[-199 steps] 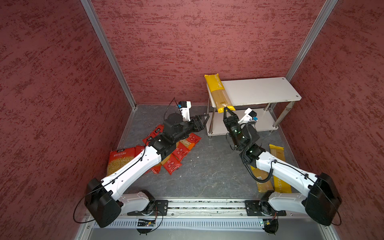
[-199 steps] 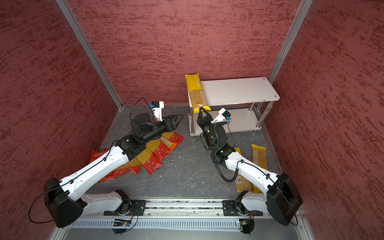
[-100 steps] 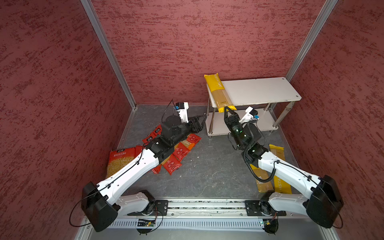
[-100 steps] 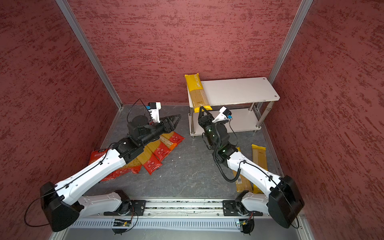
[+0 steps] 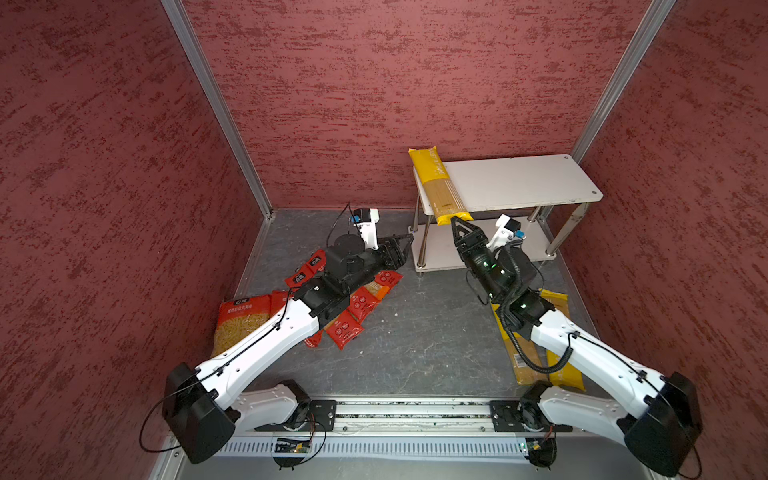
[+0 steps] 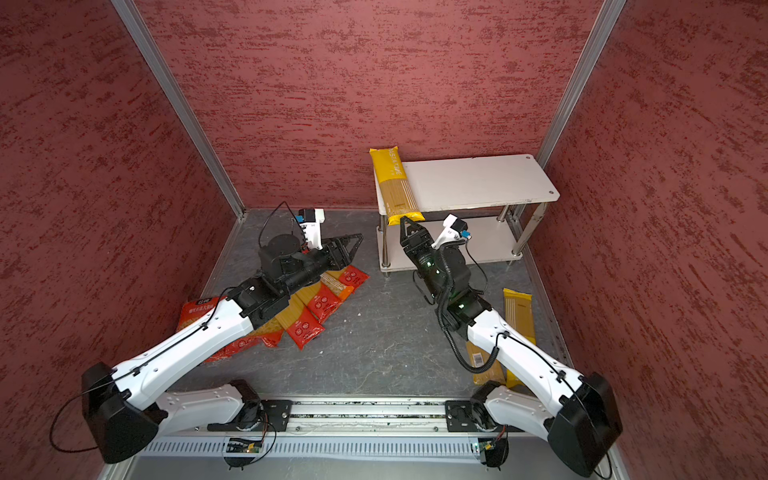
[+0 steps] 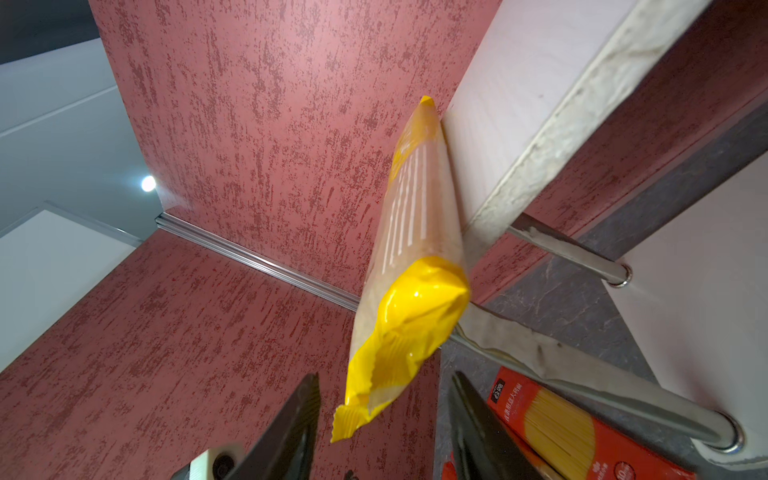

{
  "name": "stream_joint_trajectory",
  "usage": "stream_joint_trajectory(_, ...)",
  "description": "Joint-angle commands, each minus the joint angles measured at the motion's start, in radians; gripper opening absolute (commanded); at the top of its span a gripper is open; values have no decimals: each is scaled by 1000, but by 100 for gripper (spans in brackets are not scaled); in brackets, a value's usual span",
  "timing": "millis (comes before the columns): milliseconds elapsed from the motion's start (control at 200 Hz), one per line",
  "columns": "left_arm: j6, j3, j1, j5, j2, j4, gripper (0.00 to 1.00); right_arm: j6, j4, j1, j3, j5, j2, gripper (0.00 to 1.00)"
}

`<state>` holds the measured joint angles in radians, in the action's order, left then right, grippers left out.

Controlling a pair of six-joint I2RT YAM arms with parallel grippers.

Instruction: Place and organize the pasta boxes and bags onto the shelf

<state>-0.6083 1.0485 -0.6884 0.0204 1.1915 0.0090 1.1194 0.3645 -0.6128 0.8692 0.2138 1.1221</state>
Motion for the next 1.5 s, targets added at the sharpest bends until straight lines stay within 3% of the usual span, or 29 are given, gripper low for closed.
stream_joint_trajectory(0,13,-12,4,13,8,26,61,50,-35,11,-10,-33,-12,54)
stream_joint_trajectory(266,-4,-30,5,20,5,39,60,81,32,29,55,-77,75,54)
stream_joint_trajectory(421,-4,-28,3,20,7,31,60,129,120,53,68,-85,122,46)
stream_joint_trajectory(596,-4,-36,4,13,5,13,60,122,128,53,104,-86,140,46)
stream_joint_trajectory(741,-8,-30,5,18,17,15,60,134,140,60,97,-52,155,41)
stream_joint_trajectory(1022,-1,-23,5,15,23,8,60,119,239,44,55,38,145,11)
stream_joint_trajectory(1237,-7,-27,5,30,41,32,60,124,378,-12,-20,221,127,9)
stream_joint_trajectory(1498,1,-35,11,29,36,32,61,173,384,-62,23,237,197,9)
